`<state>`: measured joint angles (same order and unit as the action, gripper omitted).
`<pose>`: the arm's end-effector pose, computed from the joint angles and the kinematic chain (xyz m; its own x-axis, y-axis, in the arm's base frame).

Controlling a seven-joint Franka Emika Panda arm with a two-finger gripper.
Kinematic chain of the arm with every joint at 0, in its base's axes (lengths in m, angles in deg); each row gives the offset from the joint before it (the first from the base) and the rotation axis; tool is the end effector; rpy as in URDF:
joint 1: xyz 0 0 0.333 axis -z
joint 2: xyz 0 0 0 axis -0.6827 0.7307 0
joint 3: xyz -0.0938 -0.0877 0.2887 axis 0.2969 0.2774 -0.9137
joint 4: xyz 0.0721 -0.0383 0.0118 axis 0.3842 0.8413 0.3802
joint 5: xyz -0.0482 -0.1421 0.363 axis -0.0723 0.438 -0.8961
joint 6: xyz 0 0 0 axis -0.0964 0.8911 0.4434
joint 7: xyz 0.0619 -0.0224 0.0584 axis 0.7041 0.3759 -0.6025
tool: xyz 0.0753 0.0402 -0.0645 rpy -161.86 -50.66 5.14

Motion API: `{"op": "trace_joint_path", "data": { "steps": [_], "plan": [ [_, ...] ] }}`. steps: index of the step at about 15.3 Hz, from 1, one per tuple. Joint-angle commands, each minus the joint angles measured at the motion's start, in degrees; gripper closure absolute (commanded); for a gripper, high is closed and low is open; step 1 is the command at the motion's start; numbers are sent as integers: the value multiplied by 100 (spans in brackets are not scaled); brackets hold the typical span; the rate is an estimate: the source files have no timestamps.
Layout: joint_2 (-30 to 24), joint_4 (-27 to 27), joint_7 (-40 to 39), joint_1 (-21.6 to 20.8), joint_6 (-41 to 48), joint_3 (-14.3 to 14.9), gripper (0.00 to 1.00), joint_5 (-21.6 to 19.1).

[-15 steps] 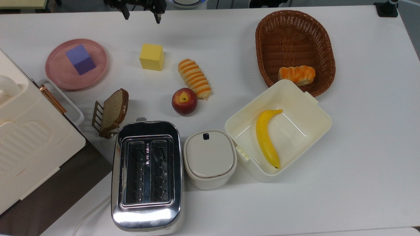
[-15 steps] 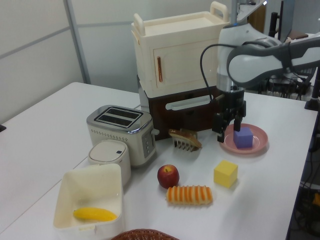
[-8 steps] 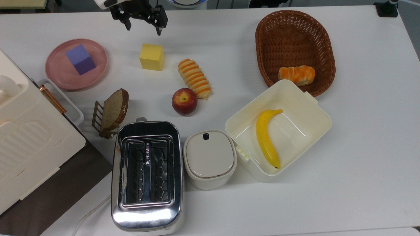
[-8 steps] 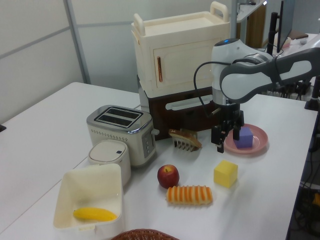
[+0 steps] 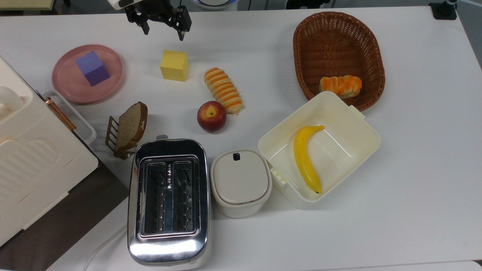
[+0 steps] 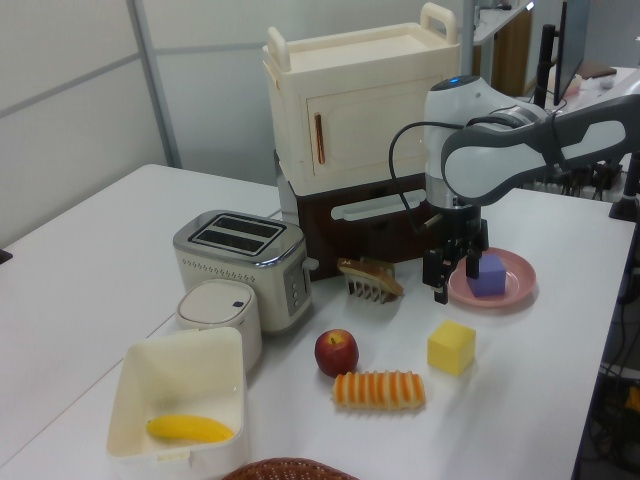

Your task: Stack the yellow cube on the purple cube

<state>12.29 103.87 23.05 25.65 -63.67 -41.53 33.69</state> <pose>0.4747 -0.1005 0.4459 0.9793 -0.1915 -0.0661 -0.1922 -0.9813 -0.0049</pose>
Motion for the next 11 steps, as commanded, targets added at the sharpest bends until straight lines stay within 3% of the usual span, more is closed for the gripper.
{"op": "trace_joint_path", "data": {
  "steps": [1,3,4,6,7,11],
  "plan": [
    [-89,6,139,-80,-70,65,0,129],
    [68,-90,156,-36,-35,-14,0,129],
    [200,-204,156,191,17,-171,0,120],
    [263,-258,148,902,70,-934,0,102],
    [289,-275,130,1149,71,-1181,0,85],
    [272,-284,112,1266,53,-1280,0,67]
  ]
}}
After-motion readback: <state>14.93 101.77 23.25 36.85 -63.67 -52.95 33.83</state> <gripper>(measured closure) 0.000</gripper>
